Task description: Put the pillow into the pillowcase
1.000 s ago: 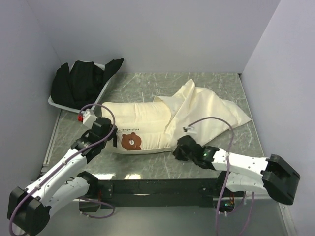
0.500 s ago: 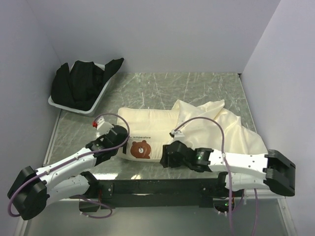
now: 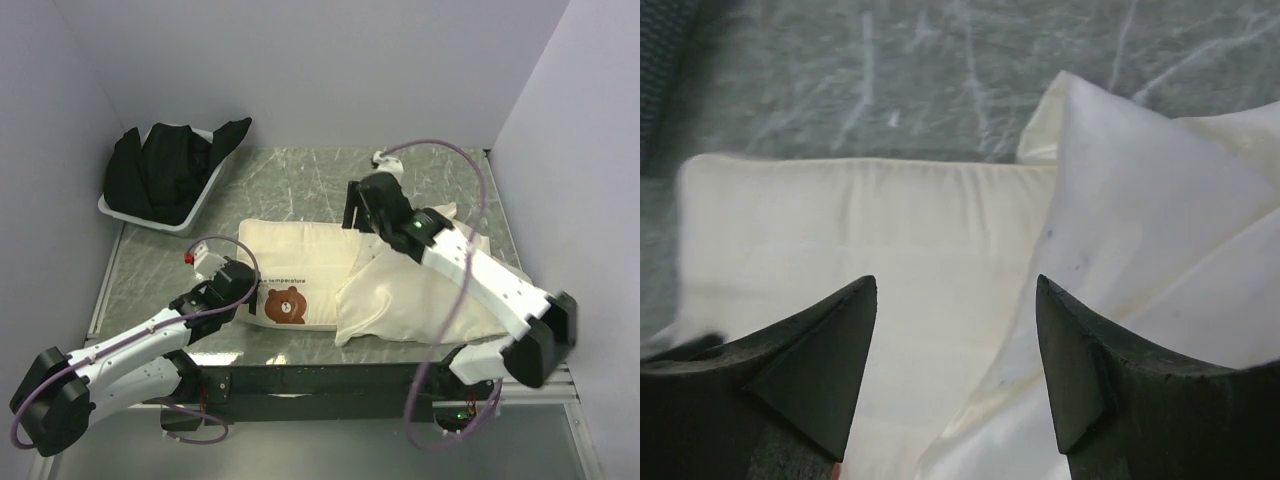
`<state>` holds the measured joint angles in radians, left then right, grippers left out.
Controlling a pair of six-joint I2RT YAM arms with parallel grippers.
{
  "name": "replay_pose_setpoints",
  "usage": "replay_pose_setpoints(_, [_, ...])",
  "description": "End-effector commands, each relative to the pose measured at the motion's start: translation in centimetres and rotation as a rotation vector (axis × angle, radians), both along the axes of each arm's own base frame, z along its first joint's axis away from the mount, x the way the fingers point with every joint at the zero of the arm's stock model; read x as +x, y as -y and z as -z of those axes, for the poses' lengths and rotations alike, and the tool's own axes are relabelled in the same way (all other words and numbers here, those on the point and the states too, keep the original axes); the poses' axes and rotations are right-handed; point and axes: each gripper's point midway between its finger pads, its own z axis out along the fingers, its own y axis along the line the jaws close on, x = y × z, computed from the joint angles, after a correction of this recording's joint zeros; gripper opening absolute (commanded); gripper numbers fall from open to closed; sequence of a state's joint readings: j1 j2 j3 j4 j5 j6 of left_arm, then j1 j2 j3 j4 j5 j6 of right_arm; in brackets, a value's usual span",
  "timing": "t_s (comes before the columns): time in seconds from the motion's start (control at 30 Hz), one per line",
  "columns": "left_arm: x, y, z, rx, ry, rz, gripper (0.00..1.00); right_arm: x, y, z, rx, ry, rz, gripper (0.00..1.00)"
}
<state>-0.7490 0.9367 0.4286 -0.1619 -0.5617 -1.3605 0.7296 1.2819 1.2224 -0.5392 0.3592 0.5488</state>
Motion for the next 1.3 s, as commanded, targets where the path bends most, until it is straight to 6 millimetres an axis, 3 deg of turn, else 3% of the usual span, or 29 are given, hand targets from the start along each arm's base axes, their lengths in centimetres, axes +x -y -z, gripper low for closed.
replay_pose_setpoints(0.0, [-1.0, 0.9, 0.2, 0.008, -0.021, 0.081, 0.01, 4.8, 2.0, 4.1, -0.238, -0.107, 0.005, 0.72])
replay_pose_setpoints(0.17, [-1.1, 1.3, -0.2, 0.006, -0.013, 0.109, 0.01, 9.1, 3.4, 8.5, -0.360, -0.218, 0.066, 0.71])
replay_pose_setpoints(0.23, [-1.2, 1.3, -0.2, 0.005, -0.012, 0.116, 0.01, 10.9, 3.7, 8.4, -0.362, -0.212, 0.093, 0.70])
replay_pose_setpoints(0.27, [-1.3, 1.4, -0.2, 0.005, -0.010, 0.123, 0.01, 11.4, 3.7, 10.2, -0.391, -0.254, 0.088, 0.69])
replay_pose_setpoints(0.3, [-1.3, 1.4, -0.1, 0.008, -0.013, 0.125, 0.01, 12.3, 3.2, 9.6, -0.382, -0.245, 0.087, 0.67])
replay_pose_setpoints(0.33, [-1.3, 1.4, 0.0, 0.009, -0.014, 0.127, 0.01, 12.9, 3.3, 10.0, -0.394, -0.257, 0.087, 0.66])
replay_pose_setpoints(0.37, [-1.3, 1.4, -0.1, 0.012, -0.012, 0.132, 0.01, 13.1, 3.3, 11.6, -0.423, -0.293, 0.086, 0.65])
replay_pose_setpoints(0.4, [-1.4, 1.4, -0.1, 0.013, -0.012, 0.136, 0.01, 13.6, 2.9, 11.3, -0.421, -0.287, 0.083, 0.63])
replay_pose_setpoints(0.47, [-1.4, 1.3, -0.2, 0.016, -0.008, 0.138, 0.01, 13.8, 3.0, 12.4, -0.441, -0.318, 0.088, 0.57])
replay_pose_setpoints(0.7, [-1.4, 1.3, -0.8, 0.014, 0.009, 0.146, 0.01, 13.7, 5.2, 13.7, -0.570, -0.345, 0.158, 0.54])
replay_pose_setpoints(0.9, [-1.4, 1.6, -0.8, 0.010, 0.009, 0.155, 0.01, 13.7, 4.9, 14.9, -0.569, -0.357, 0.130, 0.52])
replay_pose_setpoints(0.93, [-1.4, 1.6, -0.8, 0.008, 0.009, 0.155, 0.01, 13.8, 4.5, 15.1, -0.563, -0.365, 0.109, 0.48])
replay_pose_setpoints(1.03, [-1.3, 1.7, -1.1, -0.005, 0.017, 0.153, 0.01, 14.6, 2.6, 15.0, -0.543, -0.363, 0.062, 0.14])
replay_pose_setpoints(1.07, [-1.2, 1.8, -1.3, -0.013, 0.026, 0.151, 0.01, 14.8, 1.2, 14.1, -0.523, -0.358, 0.033, 0.00])
replay_pose_setpoints(1.1, [-1.1, 1.7, -1.9, -0.022, 0.045, 0.145, 0.01, 14.7, 0.0, 13.4, -0.519, -0.347, 0.012, 0.00])
replay_pose_setpoints(1.13, [-1.0, 1.7, -2.2, -0.029, 0.056, 0.140, 0.01, 13.7, -3.2, 12.5, -0.521, -0.312, -0.048, 0.00])
replay_pose_setpoints(1.2, [-0.4, 1.9, -3.8, -0.045, 0.092, 0.129, 0.01, 13.3, -7.1, 8.6, -0.492, -0.220, -0.098, 0.00])
replay_pose_setpoints(1.23, [-0.1, 1.8, -4.4, -0.039, 0.107, 0.123, 0.01, 11.6, -10.5, 7.2, -0.474, -0.179, -0.161, 0.00])
replay_pose_setpoints(1.27, [0.1, 2.0, -4.9, -0.040, 0.116, 0.122, 0.01, 11.3, -12.5, 4.3, -0.421, -0.126, -0.188, 0.00])
